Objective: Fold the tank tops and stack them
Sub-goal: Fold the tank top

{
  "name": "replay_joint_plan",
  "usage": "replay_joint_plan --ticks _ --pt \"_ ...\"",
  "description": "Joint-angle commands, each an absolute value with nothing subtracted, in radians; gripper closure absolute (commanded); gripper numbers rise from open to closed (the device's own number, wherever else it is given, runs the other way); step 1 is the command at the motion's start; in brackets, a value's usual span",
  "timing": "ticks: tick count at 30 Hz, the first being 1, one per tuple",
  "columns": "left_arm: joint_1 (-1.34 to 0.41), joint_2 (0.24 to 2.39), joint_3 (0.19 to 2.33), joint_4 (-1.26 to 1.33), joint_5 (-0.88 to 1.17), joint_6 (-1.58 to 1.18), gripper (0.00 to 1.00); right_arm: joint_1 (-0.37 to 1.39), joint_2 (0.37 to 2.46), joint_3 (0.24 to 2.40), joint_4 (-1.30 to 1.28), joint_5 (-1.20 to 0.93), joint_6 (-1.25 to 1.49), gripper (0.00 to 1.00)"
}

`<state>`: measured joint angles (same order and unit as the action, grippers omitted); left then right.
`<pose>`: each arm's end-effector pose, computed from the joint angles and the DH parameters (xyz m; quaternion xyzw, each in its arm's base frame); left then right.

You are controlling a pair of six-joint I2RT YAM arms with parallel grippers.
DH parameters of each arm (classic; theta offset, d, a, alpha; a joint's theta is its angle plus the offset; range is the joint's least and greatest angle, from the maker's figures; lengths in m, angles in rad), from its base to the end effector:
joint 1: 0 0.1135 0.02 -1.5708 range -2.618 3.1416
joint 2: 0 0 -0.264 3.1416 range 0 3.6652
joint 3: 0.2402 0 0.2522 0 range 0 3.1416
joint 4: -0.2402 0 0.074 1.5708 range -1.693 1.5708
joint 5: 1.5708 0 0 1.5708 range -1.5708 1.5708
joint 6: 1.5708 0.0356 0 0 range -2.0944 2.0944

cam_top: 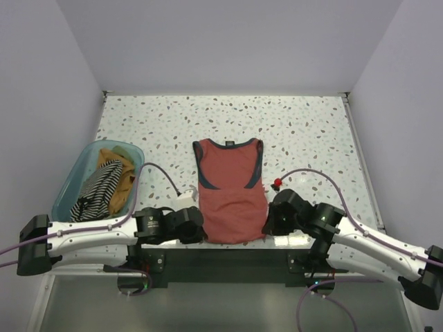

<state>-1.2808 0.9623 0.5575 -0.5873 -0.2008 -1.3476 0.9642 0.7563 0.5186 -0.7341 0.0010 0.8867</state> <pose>0.0575 -0.1680 0.1976 -0.0604 0.9521 -0.2502 0.1650 0.0810 0.1166 0.2048 -0.0369 0.9548 0.2354 0.1778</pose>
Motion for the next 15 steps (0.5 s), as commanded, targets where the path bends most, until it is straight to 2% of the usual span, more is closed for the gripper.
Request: replay_joint_plan --ticks 1,5,6,10,15 --pt "-1.278 0.948 0.666 -0.713 -0.371 -1.39 1.0 0.966 0.785 0.661 -0.793 0.112 0.914 1.0" --pt "-1.174 0.979 0.773 -0.704 -0.399 -1.286 1.0 0.942 0.906 0.768 -0.758 0.14 0.862 1.0" --pt "-1.101 0.977 0.781 -0.68 -0.387 -1.214 1.0 0.927 0.926 0.808 -0.747 0.138 0.833 1.0" --pt "-0.95 1.008 0.854 -0.583 -0.356 -1.066 1.0 0.728 1.014 0.86 -0.655 0.032 0.74 1.0" --pt "-0.771 1.109 0.945 -0.462 -0.281 -0.928 1.0 0.568 1.178 0.986 -0.598 -0.072 0.644 1.0"
